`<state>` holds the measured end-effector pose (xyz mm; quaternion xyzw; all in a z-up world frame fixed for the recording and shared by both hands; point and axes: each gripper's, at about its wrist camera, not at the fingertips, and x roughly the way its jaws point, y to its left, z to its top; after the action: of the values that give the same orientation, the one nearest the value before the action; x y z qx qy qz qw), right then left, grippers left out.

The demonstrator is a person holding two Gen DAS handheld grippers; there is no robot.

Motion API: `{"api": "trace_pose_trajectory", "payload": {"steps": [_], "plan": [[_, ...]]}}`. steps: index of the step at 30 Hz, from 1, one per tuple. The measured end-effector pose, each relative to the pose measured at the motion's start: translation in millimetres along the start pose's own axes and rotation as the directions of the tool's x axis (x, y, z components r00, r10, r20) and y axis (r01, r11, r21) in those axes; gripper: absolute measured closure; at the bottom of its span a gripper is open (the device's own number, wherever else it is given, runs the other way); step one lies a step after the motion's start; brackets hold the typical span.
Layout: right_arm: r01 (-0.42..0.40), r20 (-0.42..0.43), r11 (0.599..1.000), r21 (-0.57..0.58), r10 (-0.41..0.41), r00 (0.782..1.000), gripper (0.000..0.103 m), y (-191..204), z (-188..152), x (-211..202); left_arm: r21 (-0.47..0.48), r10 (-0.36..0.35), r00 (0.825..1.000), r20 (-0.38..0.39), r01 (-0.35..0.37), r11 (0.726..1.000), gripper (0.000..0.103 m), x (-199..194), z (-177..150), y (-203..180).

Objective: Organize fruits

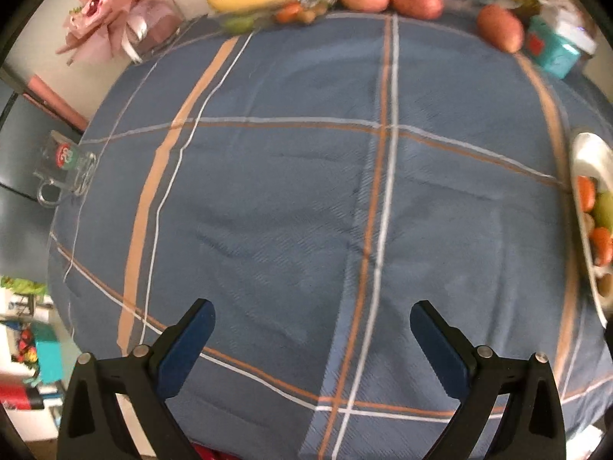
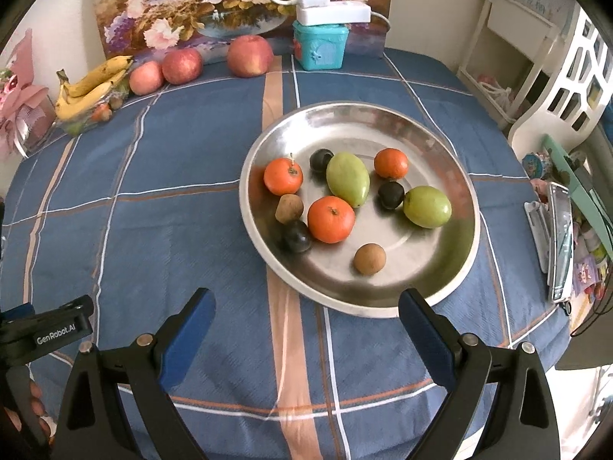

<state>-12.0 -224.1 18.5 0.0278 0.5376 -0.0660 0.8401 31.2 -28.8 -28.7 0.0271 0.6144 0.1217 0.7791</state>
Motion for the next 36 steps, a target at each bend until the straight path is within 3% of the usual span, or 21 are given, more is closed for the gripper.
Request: {"api": "trace_pose_trajectory", "payload": {"steps": [5,16,36], "plan": [[-0.001,0.033,1.0,-0.014,0.002,0.999,0.007,3.4,1.4,-9.0,0.02,-0.047,0.996,0.069,0.046,0.999,0.0,-26.2,-5.1,-5.3],[-0.006,0.029,0.999,-0.034,0.007,1.0,0.007,6.9,1.1,-9.5,-0.022,-0.137,0.985,0.108,0.14,0.99,0.0,-45.4,-3.6,3.6],[-0.005,0.02,0.999,-0.044,0.006,1.0,0.007,9.8,1.0,-8.2,0.0,-0.142,0.983,0.117,0.143,0.99,0.0,-47.4,-1.8,1.0]]}}
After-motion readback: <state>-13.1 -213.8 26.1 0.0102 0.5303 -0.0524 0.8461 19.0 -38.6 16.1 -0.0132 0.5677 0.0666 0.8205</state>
